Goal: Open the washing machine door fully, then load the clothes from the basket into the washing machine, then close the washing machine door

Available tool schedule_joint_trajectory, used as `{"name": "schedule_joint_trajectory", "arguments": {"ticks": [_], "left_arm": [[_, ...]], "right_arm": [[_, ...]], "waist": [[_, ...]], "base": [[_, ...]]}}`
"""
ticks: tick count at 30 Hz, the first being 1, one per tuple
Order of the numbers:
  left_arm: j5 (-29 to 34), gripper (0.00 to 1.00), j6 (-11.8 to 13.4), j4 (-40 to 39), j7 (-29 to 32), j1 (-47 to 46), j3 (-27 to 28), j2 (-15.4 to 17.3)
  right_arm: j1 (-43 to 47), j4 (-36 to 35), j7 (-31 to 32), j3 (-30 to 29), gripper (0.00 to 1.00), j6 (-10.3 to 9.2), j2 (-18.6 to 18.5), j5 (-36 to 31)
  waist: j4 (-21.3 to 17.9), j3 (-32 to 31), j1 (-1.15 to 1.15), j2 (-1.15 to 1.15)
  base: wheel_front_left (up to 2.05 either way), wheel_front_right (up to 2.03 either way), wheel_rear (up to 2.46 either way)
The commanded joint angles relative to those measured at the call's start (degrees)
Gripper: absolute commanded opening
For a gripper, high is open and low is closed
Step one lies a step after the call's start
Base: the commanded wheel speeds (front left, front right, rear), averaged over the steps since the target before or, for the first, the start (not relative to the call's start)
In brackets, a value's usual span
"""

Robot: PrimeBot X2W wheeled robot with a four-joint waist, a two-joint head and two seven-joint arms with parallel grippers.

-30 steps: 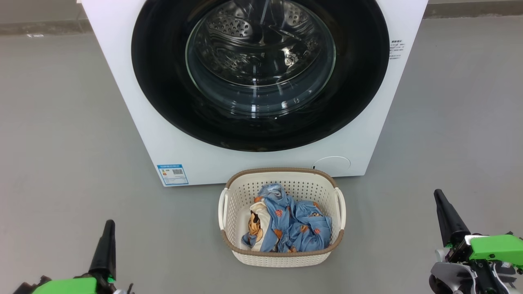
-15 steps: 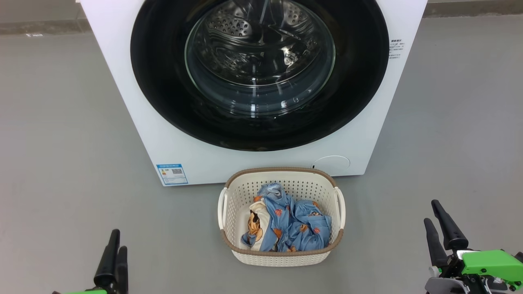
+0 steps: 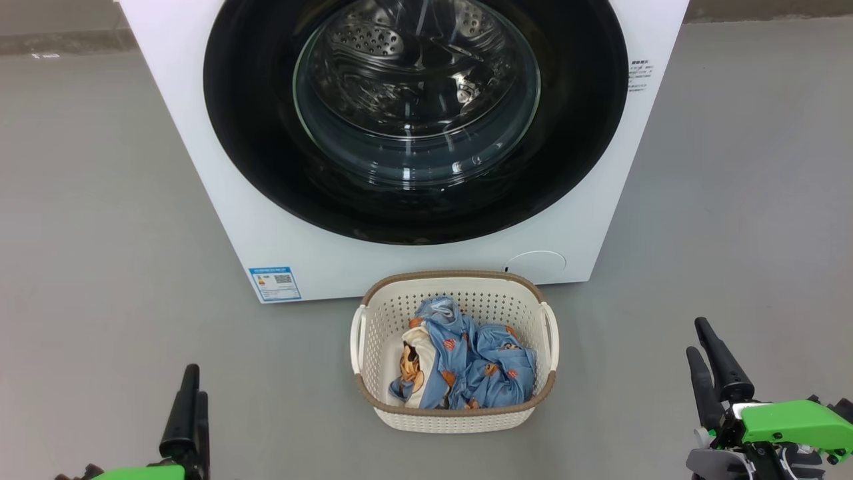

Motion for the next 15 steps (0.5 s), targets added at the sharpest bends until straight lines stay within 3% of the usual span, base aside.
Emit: {"name": "schedule_joint_trajectory", "arguments": {"ticks": [1,15], "left_arm": [[0.94,1.0,-0.05,-2.05,-0.71,-2.6,0.12,0.93],[7.98,1.0,-0.05,-2.63,-3.08,-3.22,-0.76,1.17]], "right_arm": [[-2.84,-1.94,-0.62,0.6,1.0,0.13,-1.2,-0.71],[-4.21,-3.04,-3.76,4.32,1.0,0.15,-3.55,-4.89]], "waist": [[-0.07,0.01,0.0,0.0],[-0.79,0.02,0.0,0.0]], "base": [[0.0,0.0,0.0],[0.0,0.0,0.0]]}}
